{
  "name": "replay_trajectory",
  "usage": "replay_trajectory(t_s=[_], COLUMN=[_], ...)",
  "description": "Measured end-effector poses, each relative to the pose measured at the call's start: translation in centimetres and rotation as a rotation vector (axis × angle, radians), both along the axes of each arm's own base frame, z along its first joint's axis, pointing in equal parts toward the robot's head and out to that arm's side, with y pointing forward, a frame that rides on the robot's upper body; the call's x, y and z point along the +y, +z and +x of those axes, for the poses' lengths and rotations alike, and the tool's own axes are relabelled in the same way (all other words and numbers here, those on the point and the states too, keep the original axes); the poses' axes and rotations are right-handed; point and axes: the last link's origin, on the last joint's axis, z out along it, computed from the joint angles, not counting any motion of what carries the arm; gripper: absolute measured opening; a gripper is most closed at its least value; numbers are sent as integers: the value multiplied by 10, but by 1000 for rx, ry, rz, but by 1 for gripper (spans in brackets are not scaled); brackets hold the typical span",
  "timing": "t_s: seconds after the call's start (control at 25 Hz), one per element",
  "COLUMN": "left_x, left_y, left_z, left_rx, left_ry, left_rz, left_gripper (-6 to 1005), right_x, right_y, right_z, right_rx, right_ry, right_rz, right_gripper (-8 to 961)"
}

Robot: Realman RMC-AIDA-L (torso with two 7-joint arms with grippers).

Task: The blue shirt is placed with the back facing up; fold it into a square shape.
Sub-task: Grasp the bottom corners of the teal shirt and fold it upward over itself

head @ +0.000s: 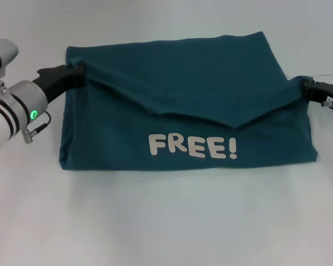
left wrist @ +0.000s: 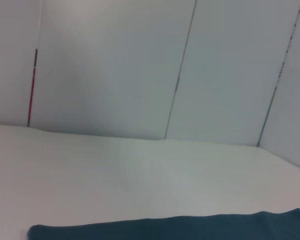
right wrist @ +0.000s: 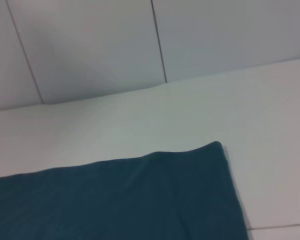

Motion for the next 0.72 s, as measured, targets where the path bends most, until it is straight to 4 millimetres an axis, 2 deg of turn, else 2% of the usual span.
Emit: replay_trajectory(t_s=[0.32, 0.72], left_x=[-3, -8], left_y=[-4, -17], left_z=[-7, -3], left_rx=[18, 46], left_ry=[33, 12], left_rz=[9, -24], left_gripper=[27, 63], right_x=[0, -1], right_y=[-3, -11], right_z=[2, 2], right_rx=[-14, -34], right_ry=[-24, -27], right_rz=[2, -17], right_gripper=[49, 54])
